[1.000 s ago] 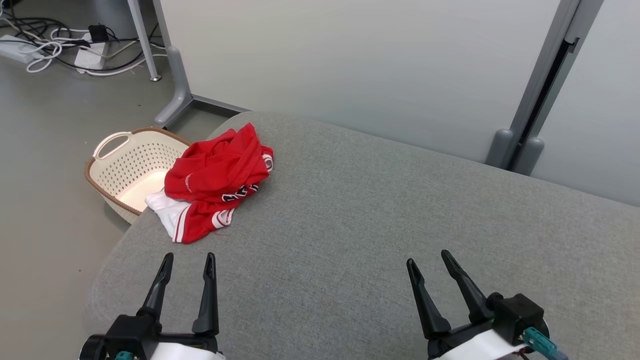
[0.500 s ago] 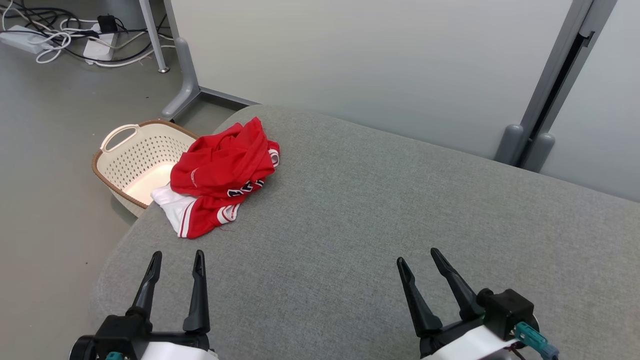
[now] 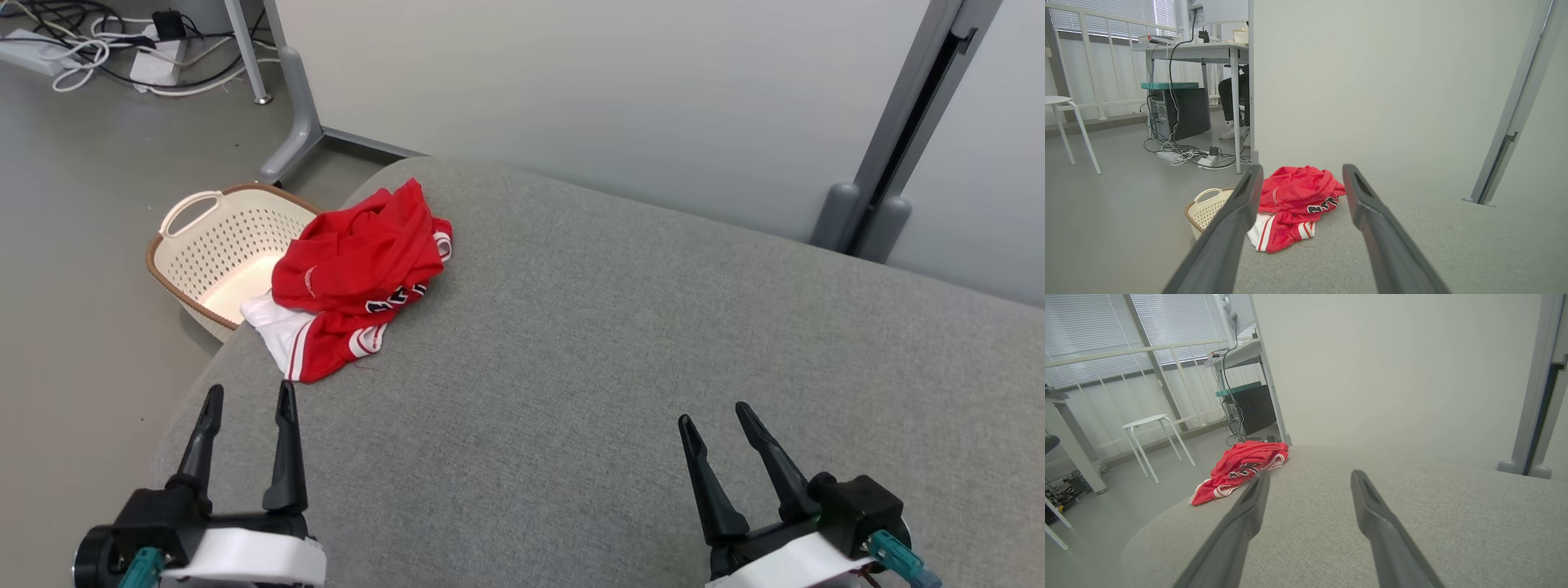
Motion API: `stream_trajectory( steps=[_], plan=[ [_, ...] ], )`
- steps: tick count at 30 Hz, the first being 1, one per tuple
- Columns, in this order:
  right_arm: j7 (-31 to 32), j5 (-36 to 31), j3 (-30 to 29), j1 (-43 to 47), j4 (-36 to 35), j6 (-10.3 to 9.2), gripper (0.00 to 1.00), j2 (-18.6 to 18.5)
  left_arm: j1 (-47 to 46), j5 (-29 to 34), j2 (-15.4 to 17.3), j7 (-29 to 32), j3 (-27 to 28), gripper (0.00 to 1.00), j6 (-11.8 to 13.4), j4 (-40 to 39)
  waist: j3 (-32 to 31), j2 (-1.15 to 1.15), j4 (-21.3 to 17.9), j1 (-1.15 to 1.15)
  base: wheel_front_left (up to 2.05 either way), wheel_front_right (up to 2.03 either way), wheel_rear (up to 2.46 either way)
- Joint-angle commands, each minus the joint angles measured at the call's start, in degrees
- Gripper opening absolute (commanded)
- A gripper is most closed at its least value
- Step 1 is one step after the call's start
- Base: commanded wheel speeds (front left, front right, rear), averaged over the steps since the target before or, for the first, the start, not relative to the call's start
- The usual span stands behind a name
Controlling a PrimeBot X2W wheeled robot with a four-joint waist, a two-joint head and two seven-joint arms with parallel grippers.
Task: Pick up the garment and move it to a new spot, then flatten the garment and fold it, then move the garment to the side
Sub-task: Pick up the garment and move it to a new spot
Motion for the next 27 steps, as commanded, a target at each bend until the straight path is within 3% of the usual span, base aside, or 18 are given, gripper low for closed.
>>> stream_trajectory(
  steps=[1, 9, 16, 27],
  plan=[
    [-0.1, -1.1, -0.8, -0.7, -0.5, 0.00, 1.00, -0.1, -2.0, 0.3, 0.2, -0.1, 1.0, 1.00, -0.6, 0.5, 2.1, 0.00, -0.7, 0.00, 0.00, 0.00, 0.00],
    [-0.1, -7.7, -8.2, -5.4, -2.7, 0.00, 1.00, -0.2, -12.8, 0.8, 4.1, -0.1, 5.3, 1.00, -3.4, 11.2, 11.0, 0.00, -3.7, 0.00, 0.00, 0.00, 0.00],
    [0.3, -13.0, -14.7, -9.4, -6.9, 0.00, 1.00, -0.2, -26.0, 0.9, 10.3, 5.5, 3.0, 1.00, -5.9, 24.7, 18.4, 0.00, -6.5, 0.00, 0.00, 0.00, 0.00],
    [3.4, -15.9, -14.4, -11.4, -13.6, 0.00, 1.00, -0.2, -43.1, -2.4, 17.8, 17.0, -3.3, 1.00, -7.3, 45.2, 26.2, 0.00, -10.6, 0.00, 0.00, 0.00, 0.00]
  ],
)
